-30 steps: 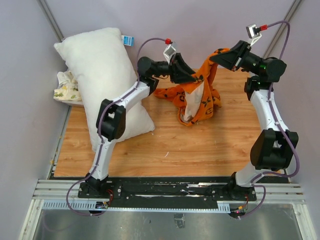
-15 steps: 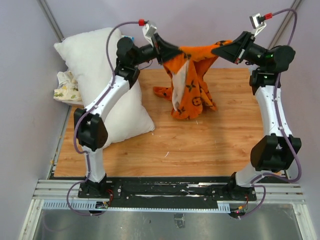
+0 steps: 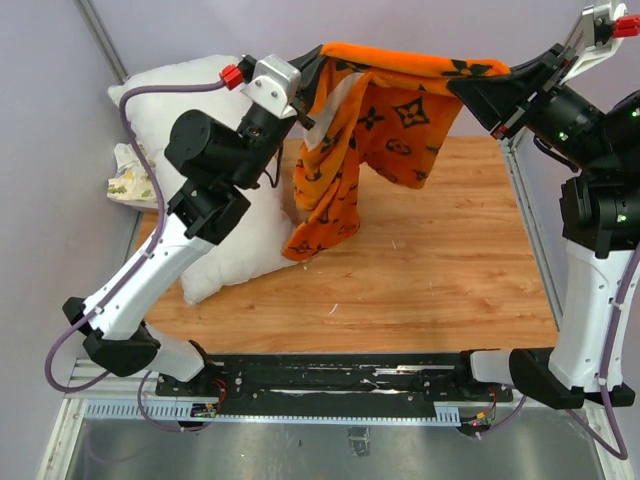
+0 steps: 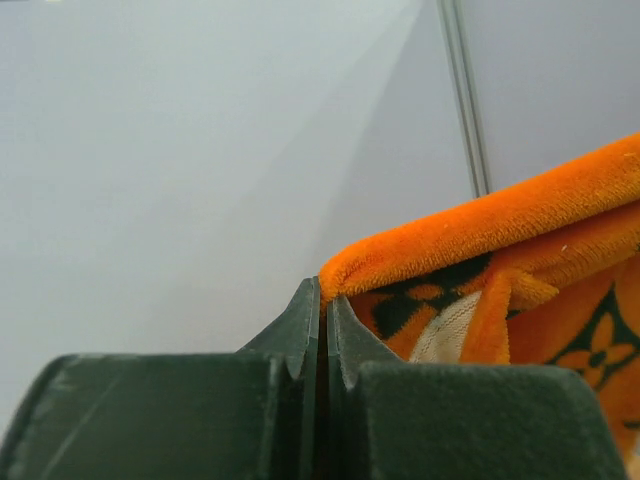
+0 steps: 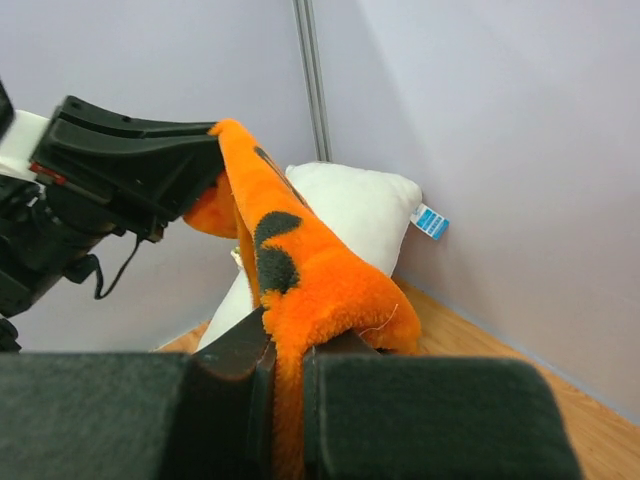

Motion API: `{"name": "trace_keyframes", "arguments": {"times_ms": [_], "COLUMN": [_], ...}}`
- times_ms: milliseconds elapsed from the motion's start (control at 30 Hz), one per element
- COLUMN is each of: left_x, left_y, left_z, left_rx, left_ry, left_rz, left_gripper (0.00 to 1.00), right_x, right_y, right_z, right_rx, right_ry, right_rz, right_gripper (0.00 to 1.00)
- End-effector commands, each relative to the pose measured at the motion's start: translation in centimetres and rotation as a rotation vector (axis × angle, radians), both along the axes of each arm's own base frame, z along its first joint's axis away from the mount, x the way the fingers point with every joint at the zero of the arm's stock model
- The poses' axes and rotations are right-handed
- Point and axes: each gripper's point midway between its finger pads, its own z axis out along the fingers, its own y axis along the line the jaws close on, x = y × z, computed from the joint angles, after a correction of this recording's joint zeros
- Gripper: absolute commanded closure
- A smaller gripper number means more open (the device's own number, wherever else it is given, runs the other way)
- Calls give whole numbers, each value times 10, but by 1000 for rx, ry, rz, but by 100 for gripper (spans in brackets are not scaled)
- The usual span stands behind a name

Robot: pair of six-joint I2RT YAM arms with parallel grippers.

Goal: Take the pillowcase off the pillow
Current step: Fold the pillowcase at the center of the board.

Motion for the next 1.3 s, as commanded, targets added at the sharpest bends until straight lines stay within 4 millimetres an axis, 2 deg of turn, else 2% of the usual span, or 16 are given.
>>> {"name": "trace_keyframes", "arguments": {"times_ms": [0,167,367,500,567,667,767,867,933,1033,1067,1100,1133,1200,1233,1267], "left_x": [-12,8,89,151,159,129,72,14,-15,-18,-7,1,7,13,21,32], "left_y": [68,52,35,71,94,100,90,68,38,-31,-59,-84,-111,-158,-170,-173], "left_z": [32,14,-25,-49,-49,-26,1,9,-3,-71,-121,-165,-210,-301,-335,-355], "left_rx": [-42,49,135,88,64,56,58,93,159,284,330,352,370,453,493,501], "left_ry": [-79,-44,84,219,268,241,160,132,140,272,368,449,535,698,767,818], "left_rz": [326,406,482,490,535,468,263,33,-105,-227,-256,-294,-347,-431,-399,-343], "left_gripper": [100,100,100,100,100,100,100,100,100,100,100,99,88,45,17,4], "right_x": [12,67,157,198,208,207,197,188,183,189,197,195,201,207,212,215], "right_y": [-6,-8,-21,-13,1,35,62,71,69,51,38,22,4,-39,-64,-85], "right_z": [-1,-32,-86,-100,-93,-79,-68,-73,-84,-133,-171,-174,-211,-246,-265,-280], "right_rx": [-6,12,73,124,134,141,166,152,131,105,115,130,157,223,261,297], "right_ry": [-27,120,347,400,391,362,338,347,367,467,555,545,628,707,755,795], "right_rz": [-57,-46,-57,-4,44,143,240,275,278,238,198,161,116,12,-46,-98], "right_gripper": [99,99,99,99,99,99,99,99,99,99,99,99,99,99,99,99]}}
